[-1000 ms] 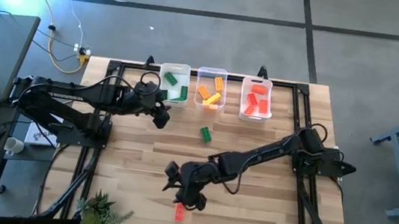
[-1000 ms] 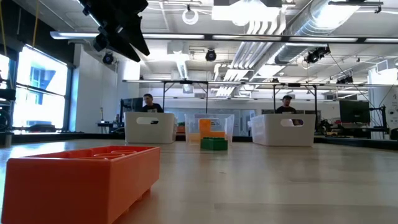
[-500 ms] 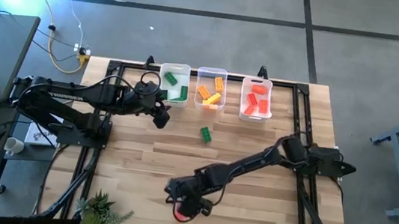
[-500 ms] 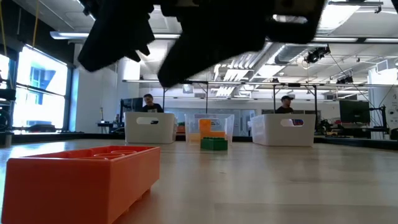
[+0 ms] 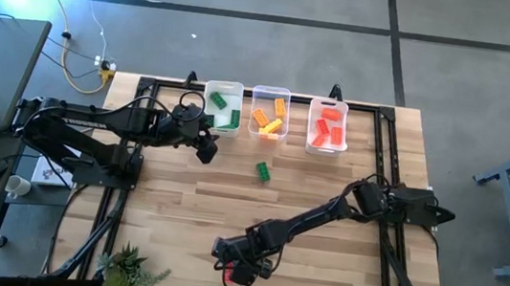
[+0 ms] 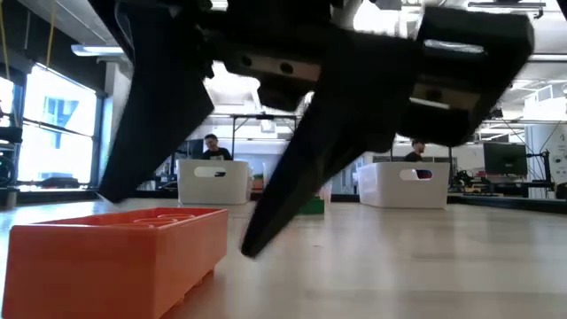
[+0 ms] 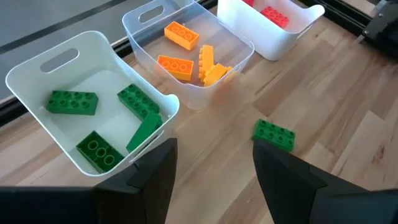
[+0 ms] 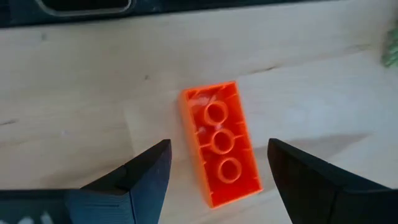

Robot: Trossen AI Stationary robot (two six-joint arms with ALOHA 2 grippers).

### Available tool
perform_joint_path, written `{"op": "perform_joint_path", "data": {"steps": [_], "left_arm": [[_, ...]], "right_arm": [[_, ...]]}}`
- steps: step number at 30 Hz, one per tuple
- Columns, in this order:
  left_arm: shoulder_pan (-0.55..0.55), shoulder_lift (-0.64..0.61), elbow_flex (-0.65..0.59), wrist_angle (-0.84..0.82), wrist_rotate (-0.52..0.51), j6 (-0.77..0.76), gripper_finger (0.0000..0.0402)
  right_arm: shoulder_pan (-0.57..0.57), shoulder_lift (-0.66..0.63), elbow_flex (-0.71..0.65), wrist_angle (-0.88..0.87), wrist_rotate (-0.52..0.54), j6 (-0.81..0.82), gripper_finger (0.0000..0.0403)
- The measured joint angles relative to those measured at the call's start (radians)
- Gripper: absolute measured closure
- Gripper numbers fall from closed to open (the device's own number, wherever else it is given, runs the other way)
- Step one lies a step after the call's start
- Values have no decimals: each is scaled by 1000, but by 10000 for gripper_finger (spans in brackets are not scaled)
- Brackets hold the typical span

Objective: Sort & place blocks by color
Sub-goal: Put the orange game piece into the right white bin

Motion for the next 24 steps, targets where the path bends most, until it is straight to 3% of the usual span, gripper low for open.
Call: {"op": "perform_joint_path", "data": {"steps": [14, 17, 22, 24], "left_arm": [[0, 0, 0, 0, 2, -3, 202], [0, 0, 0, 0, 2, -3, 202], [0, 0, 0, 0, 2, -3, 202], [0, 0, 0, 0, 1, -3, 202]], "right_arm": [[-8, 49, 5, 33, -16, 47, 156], [-8, 51, 19, 4, -21, 129, 187], [-7, 56, 55, -37, 3, 234, 287], [-9, 58, 69, -54, 27, 267, 293]]}}
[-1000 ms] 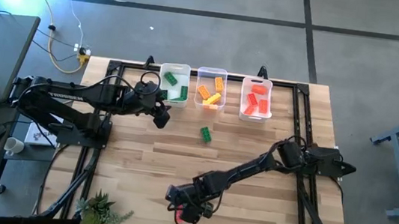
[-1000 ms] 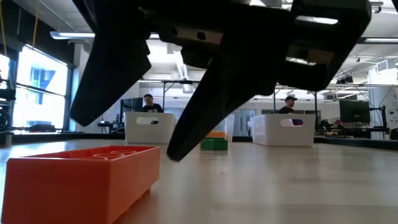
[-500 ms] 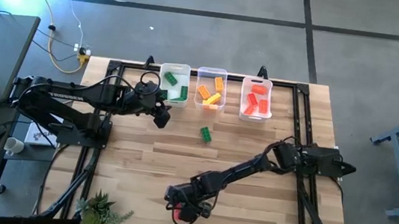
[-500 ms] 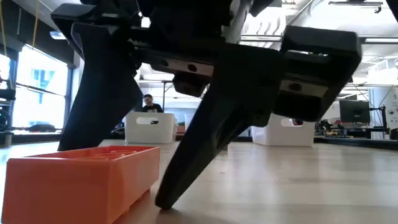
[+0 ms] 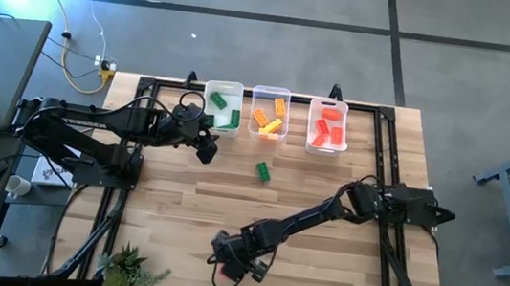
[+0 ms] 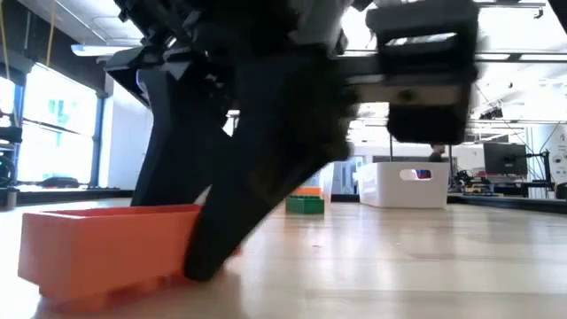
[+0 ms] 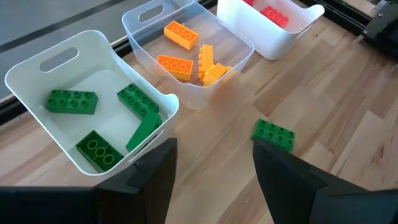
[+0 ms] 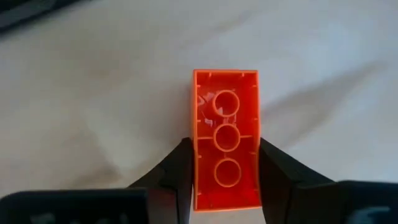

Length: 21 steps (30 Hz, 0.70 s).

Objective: Sort & place blocks by color
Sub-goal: Put the orange game piece into the right white bin

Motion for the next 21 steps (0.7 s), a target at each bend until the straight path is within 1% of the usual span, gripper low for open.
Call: {"op": "perform_joint_path", "data": {"steps": [3, 7, 14, 21], "left_arm": [[0, 0, 0, -1, -3, 8, 202], [1, 0, 0, -1, -7, 65, 202], [1, 0, 0, 4, -23, 85, 202], [1, 0, 0, 24, -112, 193, 202]], "right_arm": [[-2, 1, 10, -9, 68, 16, 293], [-8, -1, 13, -25, 192, 51, 293], [-49, -19, 14, -116, 327, 239, 293], [-75, -72, 12, -319, 610, 454, 293]]}}
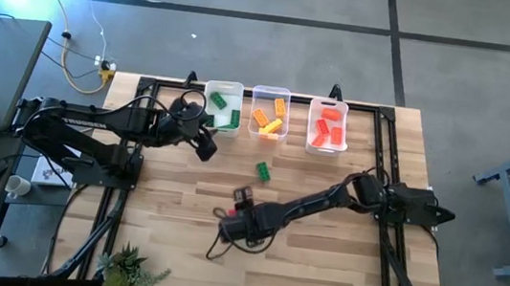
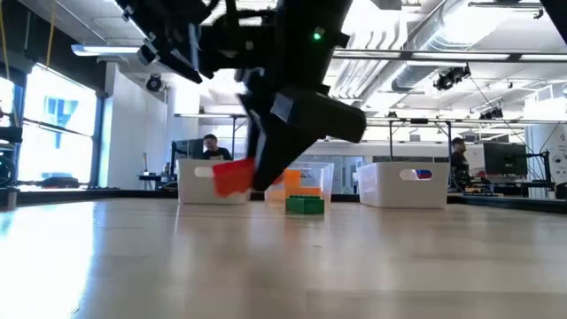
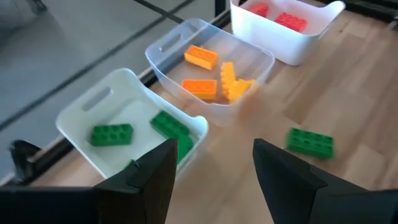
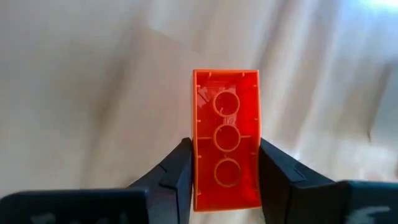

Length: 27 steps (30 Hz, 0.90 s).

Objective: Sort & place blocks by color
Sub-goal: Put the orange game piece into the right white bin

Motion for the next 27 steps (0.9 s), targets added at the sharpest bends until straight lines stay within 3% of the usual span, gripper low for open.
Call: {"op": "perform_joint_path", "data": {"steps": [16, 22, 27], "left_arm": [[0, 0, 0, 15, -17, 3, 202], [0, 0, 0, 31, -17, 32, 202], [0, 0, 0, 48, -17, 59, 202]], "right_arm": [[-102, -129, 0, -362, 240, 382, 293], [-193, -180, 0, -481, 349, 490, 293], [-291, -234, 0, -603, 359, 550, 293]]}}
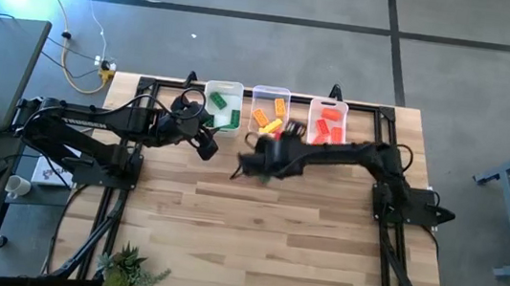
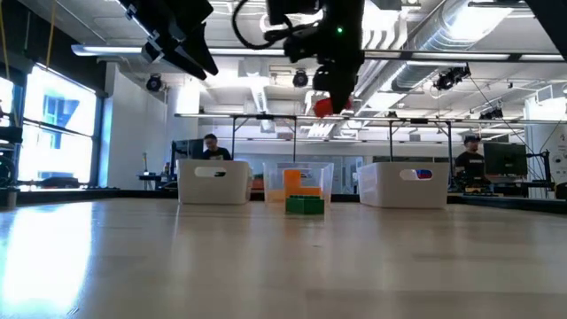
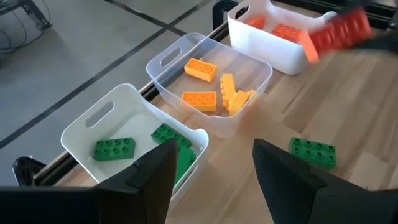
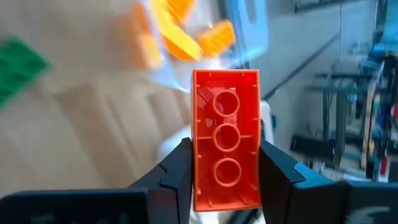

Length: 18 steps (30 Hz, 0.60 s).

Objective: Sort & place blocks by color
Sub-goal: Put the orange game piece into the right white bin

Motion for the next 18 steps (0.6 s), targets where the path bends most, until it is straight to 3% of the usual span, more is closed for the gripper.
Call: {"op": "perform_joint_path", "data": {"steps": [5, 18], "left_arm": [[0, 0, 0, 3, 0, 17, 202], [0, 0, 0, 5, 0, 40, 202]], "right_arm": [[-102, -46, 0, -74, -20, 6, 293], [-390, -74, -34, -77, -299, -20, 293]]}}
